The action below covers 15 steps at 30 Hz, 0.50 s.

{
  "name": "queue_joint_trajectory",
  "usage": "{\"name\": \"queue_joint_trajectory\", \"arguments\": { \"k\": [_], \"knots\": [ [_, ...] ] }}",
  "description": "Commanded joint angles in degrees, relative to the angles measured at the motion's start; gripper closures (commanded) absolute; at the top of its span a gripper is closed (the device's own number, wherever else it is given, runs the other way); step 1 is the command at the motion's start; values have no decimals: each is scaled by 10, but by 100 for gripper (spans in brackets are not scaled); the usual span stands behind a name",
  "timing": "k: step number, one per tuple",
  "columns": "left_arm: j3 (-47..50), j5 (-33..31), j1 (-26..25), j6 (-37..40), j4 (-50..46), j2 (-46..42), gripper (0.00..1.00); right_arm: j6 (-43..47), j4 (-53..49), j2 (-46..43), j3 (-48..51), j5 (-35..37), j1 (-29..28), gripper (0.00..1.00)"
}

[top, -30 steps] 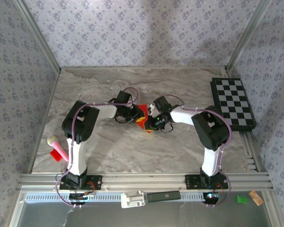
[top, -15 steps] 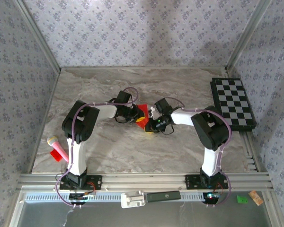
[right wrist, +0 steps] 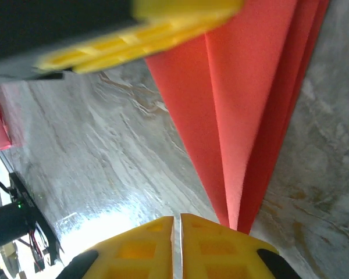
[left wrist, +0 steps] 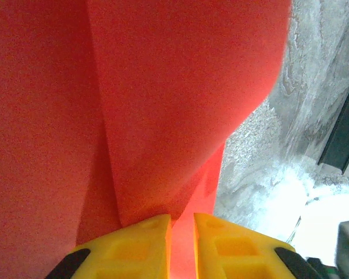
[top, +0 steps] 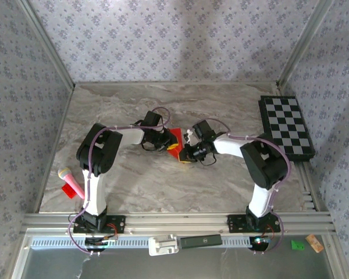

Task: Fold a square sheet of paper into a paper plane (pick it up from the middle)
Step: Fourth fold the wing at the center of the table.

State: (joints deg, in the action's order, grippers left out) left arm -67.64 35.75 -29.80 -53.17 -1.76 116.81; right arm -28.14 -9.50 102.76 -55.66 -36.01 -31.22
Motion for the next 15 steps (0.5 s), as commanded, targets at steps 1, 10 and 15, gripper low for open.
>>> {"name": "queue_joint_trajectory", "arguments": {
  "k": [1,10,15],
  "knots": [
    [4,-31,-4,-2,-53,36,82,-7,-12,-9,-24,29,9,90],
    [1,-28,-4,-3,-57,36,83,-7,-17,42,-51,38,10,94],
    [0,-29,-4,-4,-57,38,83,-2,-24,55,-49,35,9,94]
  ]
}}
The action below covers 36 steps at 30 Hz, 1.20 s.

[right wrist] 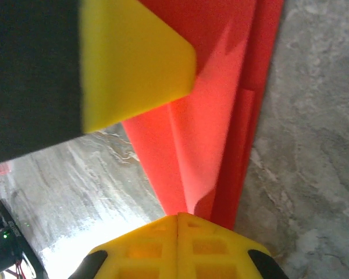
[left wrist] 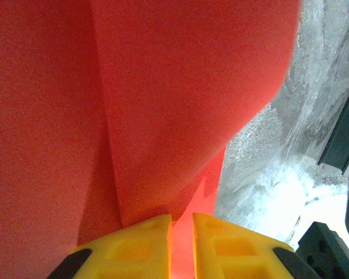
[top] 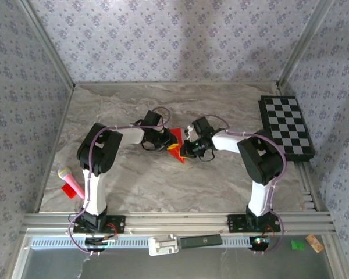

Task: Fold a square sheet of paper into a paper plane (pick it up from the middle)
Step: Fourth fold the wing at the center of the table.

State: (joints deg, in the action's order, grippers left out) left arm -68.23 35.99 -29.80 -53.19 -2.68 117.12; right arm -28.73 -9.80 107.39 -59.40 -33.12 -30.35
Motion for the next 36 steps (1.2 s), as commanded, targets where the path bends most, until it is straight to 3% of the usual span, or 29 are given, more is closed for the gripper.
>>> {"name": "queue_joint_trajectory", "arguments": {
  "k": [1,12,22,29,36],
  "knots": [
    [6,-31,-4,-5,-47,35,83,6,-24,10,-11,9,0,94],
    [-6,-21,-3,-4,-48,21,83,18,-54,25,1,37,1,95],
    [-25,-4,-10,74,-42,-42,82,52,-108,40,-4,57,0,95],
    [-9,11,-27,98,-31,-29,85,56,-117,48,-10,61,0,95],
    [-23,-24,-32,119,-78,-6,86,62,-128,49,-12,67,0,95]
  ]
}}
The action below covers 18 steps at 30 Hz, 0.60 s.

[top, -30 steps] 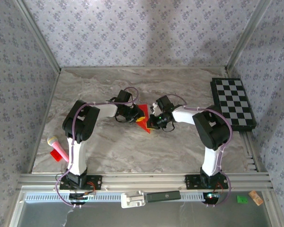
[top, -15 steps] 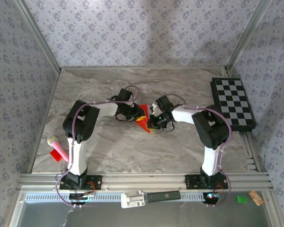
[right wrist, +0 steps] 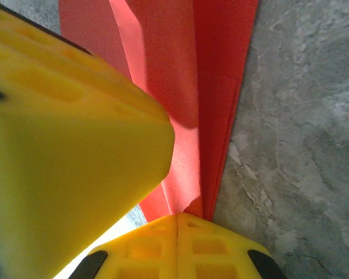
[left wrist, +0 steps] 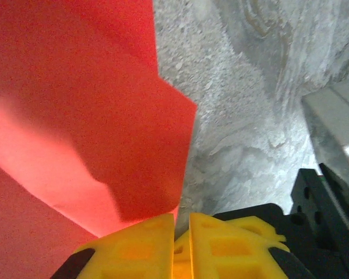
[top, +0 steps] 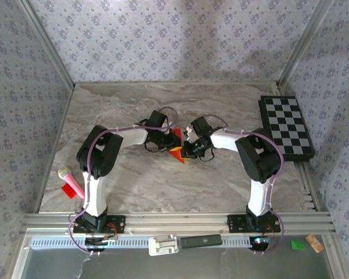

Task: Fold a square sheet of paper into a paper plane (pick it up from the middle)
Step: Fourth fold the wing at the center of the table.

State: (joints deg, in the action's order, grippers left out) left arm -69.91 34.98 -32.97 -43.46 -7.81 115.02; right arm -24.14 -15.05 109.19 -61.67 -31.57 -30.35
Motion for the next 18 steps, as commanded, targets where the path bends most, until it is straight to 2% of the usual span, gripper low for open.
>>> {"name": "queue_joint_trajectory", "arguments": {
  "k": [1,10,18],
  "knots": [
    [-7,-18,0,22,-28,18,86,18,-78,31,11,53,0,95],
    [-10,-43,7,28,-21,46,86,71,-144,42,-2,83,1,95],
    [-36,-44,45,61,-39,64,84,92,-188,49,-10,143,1,95]
  ]
}}
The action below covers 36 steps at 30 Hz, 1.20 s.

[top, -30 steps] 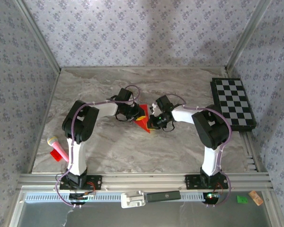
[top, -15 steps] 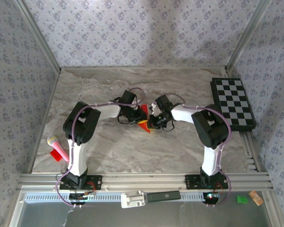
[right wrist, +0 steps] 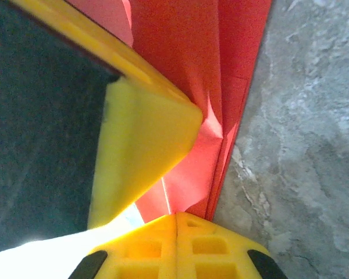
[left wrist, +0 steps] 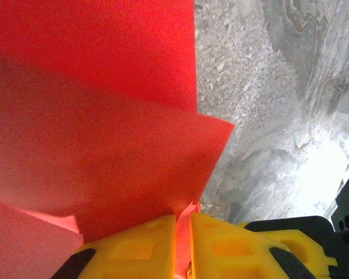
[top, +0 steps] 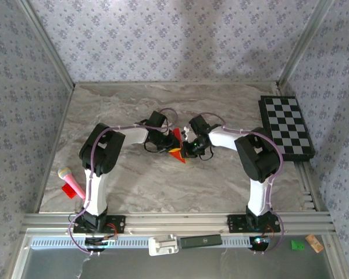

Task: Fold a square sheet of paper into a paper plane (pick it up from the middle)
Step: Fourth fold the wing at the center of the table.

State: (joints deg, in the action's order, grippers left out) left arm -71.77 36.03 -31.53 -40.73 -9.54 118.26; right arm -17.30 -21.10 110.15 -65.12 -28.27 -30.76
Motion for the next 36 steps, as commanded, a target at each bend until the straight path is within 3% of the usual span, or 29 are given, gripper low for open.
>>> {"name": "queue_joint_trajectory", "arguments": {
  "k": [1,15,26,32,36],
  "knots": [
    [-25,-56,35,40,-28,35,84,24,-130,40,24,116,4,95],
    [-129,-56,120,107,-98,102,83,37,-153,45,15,130,5,95],
    [-216,-88,156,151,-168,115,83,39,-152,34,9,118,6,95],
    [-235,-93,160,147,-180,62,83,41,-139,21,-2,99,5,94],
    [-188,-93,148,111,-147,-15,80,41,-113,8,-16,69,5,93]
  ]
}}
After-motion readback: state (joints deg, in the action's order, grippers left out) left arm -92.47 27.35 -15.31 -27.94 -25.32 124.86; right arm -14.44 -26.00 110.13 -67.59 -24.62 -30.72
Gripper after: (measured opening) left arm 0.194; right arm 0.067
